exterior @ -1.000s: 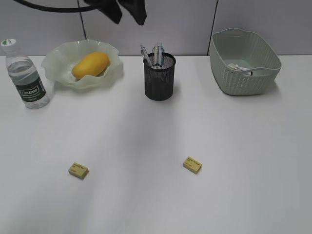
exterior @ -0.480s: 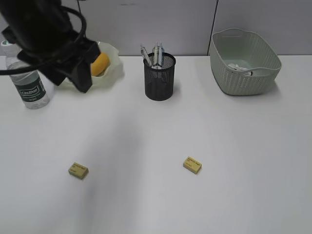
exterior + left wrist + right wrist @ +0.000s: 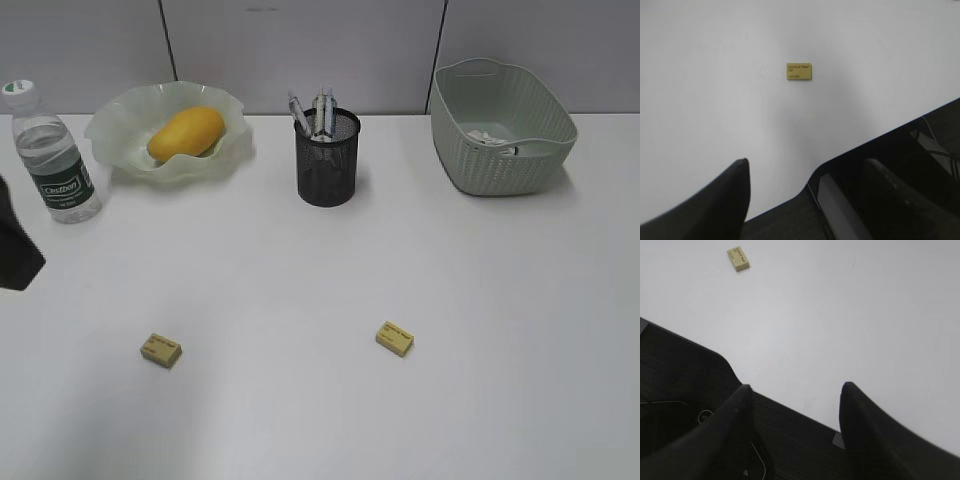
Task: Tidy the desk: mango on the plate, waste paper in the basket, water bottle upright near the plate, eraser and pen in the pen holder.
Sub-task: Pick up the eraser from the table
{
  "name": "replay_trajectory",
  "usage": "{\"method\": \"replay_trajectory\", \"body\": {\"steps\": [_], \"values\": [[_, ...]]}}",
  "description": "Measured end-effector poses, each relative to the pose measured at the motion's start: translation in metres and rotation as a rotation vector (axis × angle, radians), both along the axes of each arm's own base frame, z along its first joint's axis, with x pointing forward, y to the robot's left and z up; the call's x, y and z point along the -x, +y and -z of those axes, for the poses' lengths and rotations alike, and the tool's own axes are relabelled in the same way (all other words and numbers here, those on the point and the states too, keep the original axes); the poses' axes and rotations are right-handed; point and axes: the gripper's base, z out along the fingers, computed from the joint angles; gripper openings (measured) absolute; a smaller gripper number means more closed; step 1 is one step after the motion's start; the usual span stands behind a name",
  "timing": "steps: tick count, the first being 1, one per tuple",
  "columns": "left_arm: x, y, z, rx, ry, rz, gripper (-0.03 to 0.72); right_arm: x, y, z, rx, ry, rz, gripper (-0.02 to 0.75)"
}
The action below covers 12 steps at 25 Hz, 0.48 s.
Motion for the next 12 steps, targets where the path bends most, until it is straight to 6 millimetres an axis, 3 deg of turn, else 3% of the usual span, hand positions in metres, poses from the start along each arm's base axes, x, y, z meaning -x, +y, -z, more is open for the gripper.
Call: {"method": "replay_trajectory", "body": {"steps": [12], "values": [[0.102,0.064,0.014,0.192,-0.305,0.002,0.529,0.000,0.000,0.000,0.000,0.000,0.000,0.438]]}}
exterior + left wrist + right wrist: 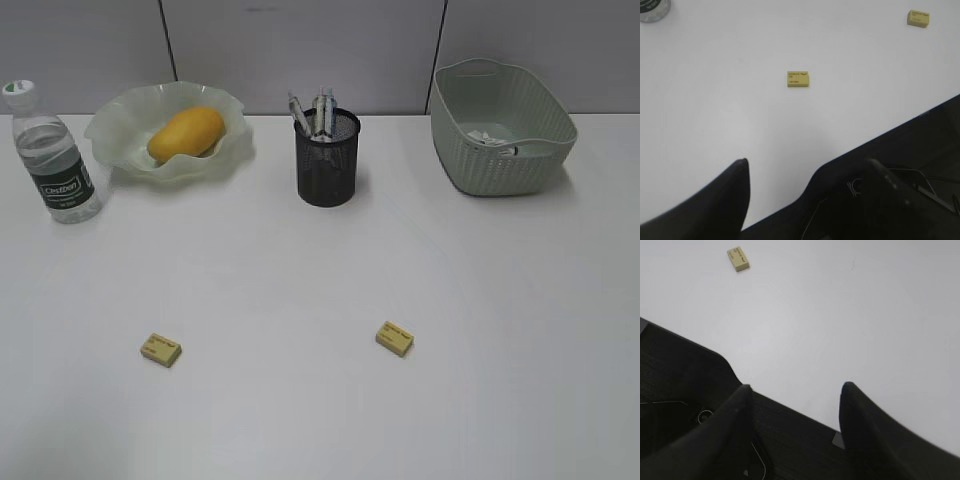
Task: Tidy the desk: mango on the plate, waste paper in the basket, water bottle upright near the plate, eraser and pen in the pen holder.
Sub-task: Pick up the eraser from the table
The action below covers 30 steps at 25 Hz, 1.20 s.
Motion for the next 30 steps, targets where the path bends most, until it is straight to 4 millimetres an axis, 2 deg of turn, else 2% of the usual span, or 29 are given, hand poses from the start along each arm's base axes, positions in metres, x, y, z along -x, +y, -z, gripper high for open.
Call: {"method": "replay_trajectory", "body": {"steps": [4,7,11,19,24,30], "values": [[0.023,0.015,0.010,0.043,-0.079,-0.001,0.529,0.000,0.000,0.000,0.000,0.000,0.000,0.438],[0.032,0.021,0.019,0.056,-0.104,-0.002,0.529,0.000,0.000,0.000,0.000,0.000,0.000,0.438],[0.035,0.024,0.031,0.038,-0.091,-0.004,0.505,0.000,0.000,0.000,-0.001,-0.002,0.000,0.438],[0.035,0.024,0.032,0.032,-0.087,-0.005,0.449,-0.006,0.004,-0.002,-0.006,-0.001,-0.004,0.438],[0.035,0.024,0.032,0.032,-0.088,-0.005,0.447,-0.031,0.021,-0.006,0.021,0.070,-0.009,0.438],[0.035,0.024,0.032,0.032,-0.088,-0.005,0.447,-0.091,0.056,-0.010,0.082,0.164,-0.020,0.438]]}}
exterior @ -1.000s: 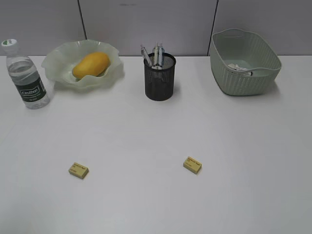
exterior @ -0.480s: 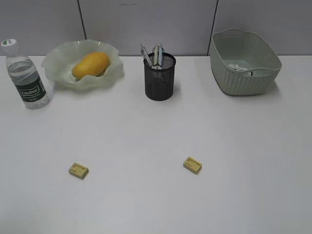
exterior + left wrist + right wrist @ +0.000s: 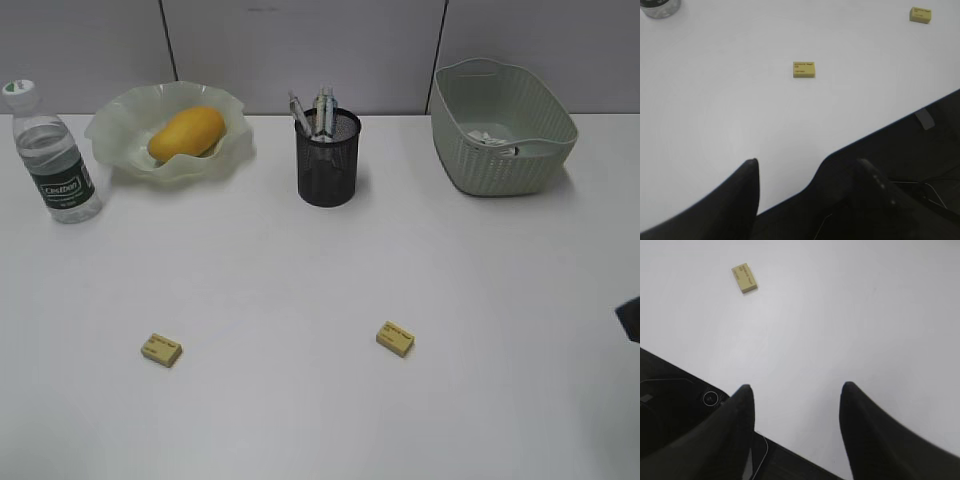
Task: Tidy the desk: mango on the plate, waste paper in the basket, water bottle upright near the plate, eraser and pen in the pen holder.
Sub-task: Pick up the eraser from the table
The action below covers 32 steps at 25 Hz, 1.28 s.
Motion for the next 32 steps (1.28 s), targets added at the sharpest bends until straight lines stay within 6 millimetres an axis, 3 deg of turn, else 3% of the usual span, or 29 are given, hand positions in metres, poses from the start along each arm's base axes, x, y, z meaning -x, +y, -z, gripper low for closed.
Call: {"method": "replay_trajectory", "body": {"steps": [9,14,22,28,32], "values": [[0.000,0.000,0.000,0.000,0.000,0.000,0.445,-0.087,0.052,0.024,0.120,0.179,-0.027,0.438],[0.000,0.000,0.000,0.000,0.000,0.000,0.445,-0.116,0.071,0.042,0.143,0.269,-0.021,0.438],[0.000,0.000,0.000,0.000,0.000,0.000,0.445,-0.133,0.086,0.069,0.159,0.408,-0.005,0.456],[0.000,0.000,0.000,0.000,0.000,0.000,0.445,-0.135,0.095,0.086,0.150,0.473,-0.002,0.460],[0.000,0.000,0.000,0.000,0.000,0.000,0.445,-0.129,0.115,0.093,0.171,0.445,-0.075,0.460]]}}
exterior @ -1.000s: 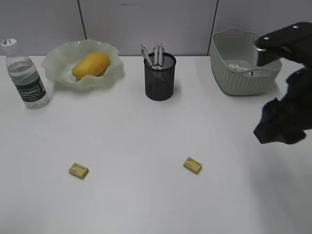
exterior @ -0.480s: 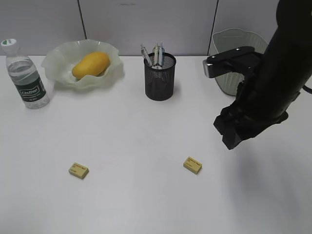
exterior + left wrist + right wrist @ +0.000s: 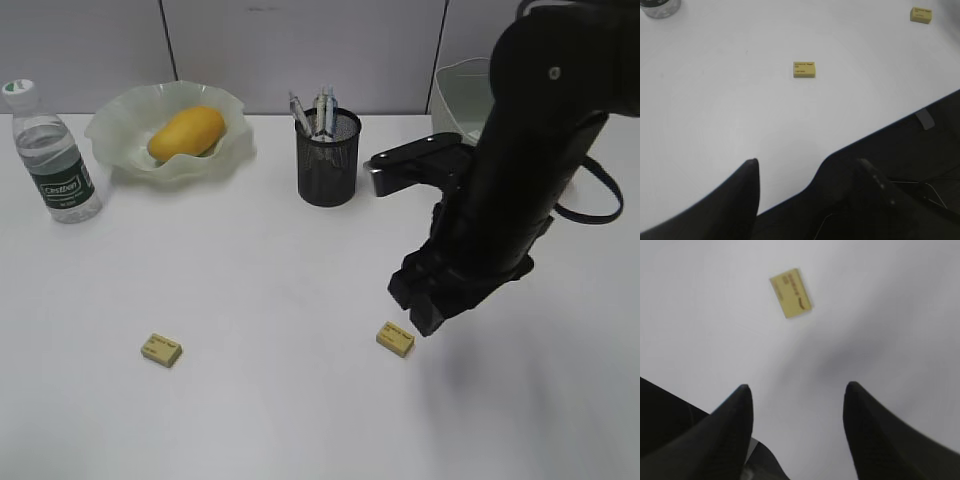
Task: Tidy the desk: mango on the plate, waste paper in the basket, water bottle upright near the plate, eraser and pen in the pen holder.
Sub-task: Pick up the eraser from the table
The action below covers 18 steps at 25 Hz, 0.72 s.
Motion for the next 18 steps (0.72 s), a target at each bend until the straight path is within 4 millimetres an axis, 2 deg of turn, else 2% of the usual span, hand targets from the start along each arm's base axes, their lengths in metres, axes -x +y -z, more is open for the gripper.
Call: {"method": "replay_trajectory", "body": {"steps": [4,10,18], "values": [[0.000,0.000,0.000,0.000,0.000,0.000,0.445,-0.001,0.020,0.007,0.012,-0.014,-0.071,0.481],[0.000,0.000,0.000,0.000,0.000,0.000,0.445,-0.020,0.037,0.023,0.052,-0.006,-0.100,0.510],[0.000,0.000,0.000,0.000,0.000,0.000,0.445,-0.027,0.042,0.062,0.123,0.085,-0.113,0.512]]}}
